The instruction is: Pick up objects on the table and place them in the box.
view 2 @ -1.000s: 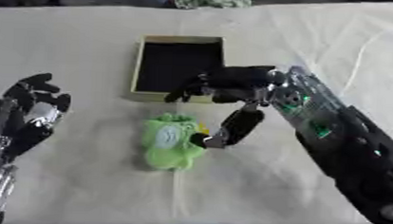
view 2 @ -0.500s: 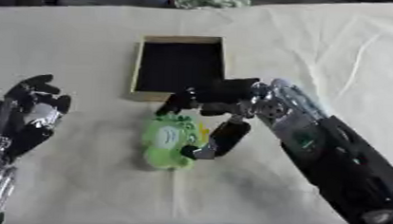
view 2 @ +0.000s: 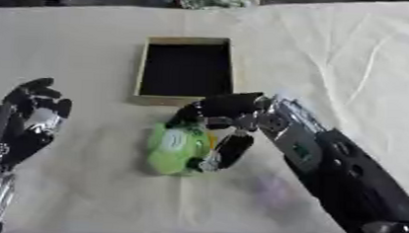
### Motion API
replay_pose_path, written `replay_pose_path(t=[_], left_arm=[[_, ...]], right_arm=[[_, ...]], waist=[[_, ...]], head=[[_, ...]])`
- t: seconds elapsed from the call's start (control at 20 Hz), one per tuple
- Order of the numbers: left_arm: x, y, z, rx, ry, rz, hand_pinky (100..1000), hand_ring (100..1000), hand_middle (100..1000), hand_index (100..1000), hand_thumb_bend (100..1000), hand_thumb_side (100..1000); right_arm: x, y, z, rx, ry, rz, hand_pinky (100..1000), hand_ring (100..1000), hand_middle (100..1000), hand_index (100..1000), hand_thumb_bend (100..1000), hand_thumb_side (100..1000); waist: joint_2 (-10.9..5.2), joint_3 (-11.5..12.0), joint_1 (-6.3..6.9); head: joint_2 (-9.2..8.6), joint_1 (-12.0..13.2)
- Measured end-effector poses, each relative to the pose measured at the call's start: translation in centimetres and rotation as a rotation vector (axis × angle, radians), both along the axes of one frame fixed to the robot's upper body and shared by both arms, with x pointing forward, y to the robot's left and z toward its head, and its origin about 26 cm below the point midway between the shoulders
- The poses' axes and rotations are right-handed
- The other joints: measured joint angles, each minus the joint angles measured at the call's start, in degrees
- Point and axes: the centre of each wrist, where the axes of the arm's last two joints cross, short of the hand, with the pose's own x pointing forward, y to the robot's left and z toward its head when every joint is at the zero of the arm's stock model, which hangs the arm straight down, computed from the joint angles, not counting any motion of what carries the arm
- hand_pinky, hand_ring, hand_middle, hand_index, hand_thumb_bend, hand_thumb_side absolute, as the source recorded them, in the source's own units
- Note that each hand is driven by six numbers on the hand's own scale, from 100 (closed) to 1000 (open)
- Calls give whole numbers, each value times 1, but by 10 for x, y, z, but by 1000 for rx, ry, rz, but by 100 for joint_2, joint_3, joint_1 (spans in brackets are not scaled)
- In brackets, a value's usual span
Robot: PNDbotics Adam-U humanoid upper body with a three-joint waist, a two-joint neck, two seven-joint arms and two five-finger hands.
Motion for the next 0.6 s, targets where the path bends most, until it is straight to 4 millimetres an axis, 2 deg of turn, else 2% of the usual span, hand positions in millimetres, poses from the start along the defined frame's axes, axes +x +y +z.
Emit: replay_pose_path(t=[0.1, 0.2, 0.3, 0.45, 0.55, 0.6], left_arm=[[0, 0, 0, -2, 1, -1, 835, 564, 608, 821, 412, 467], [0, 0, 0, -2, 1, -2, 835, 564, 609, 821, 409, 468], [0, 0, 0, -2, 2, -2, 835, 564, 609, 821, 406, 469], [0, 0, 0, -2, 1, -3, 835, 564, 609, 821, 401, 470], [0, 0, 0, -2, 1, -4, 835, 564, 609, 821, 398, 473], [0, 0, 0, -2, 1, -4, 835, 564, 609, 821, 397, 473]], right_arm=[[1, 0, -2, -5, -9, -3, 855, 820, 848, 959, 256, 481], [2, 1, -3, -4, -21, -1, 852, 805, 824, 941, 233, 435], [2, 2, -3, -2, -37, 4, 834, 766, 753, 878, 184, 352], [2, 4, -3, 7, -68, 21, 807, 704, 584, 730, 100, 238], [2, 4, -3, 27, -88, 37, 791, 671, 513, 647, 100, 174], [2, 3, -4, 42, -95, 42, 788, 666, 506, 640, 100, 166]], waist=[[0, 0, 6], [0, 1, 9], [0, 1, 9], [0, 1, 7], [0, 1, 4], [0, 1, 4]], head=[[2, -2], [6, -4], [18, -6], [19, -8], [19, -8], [19, -8]])
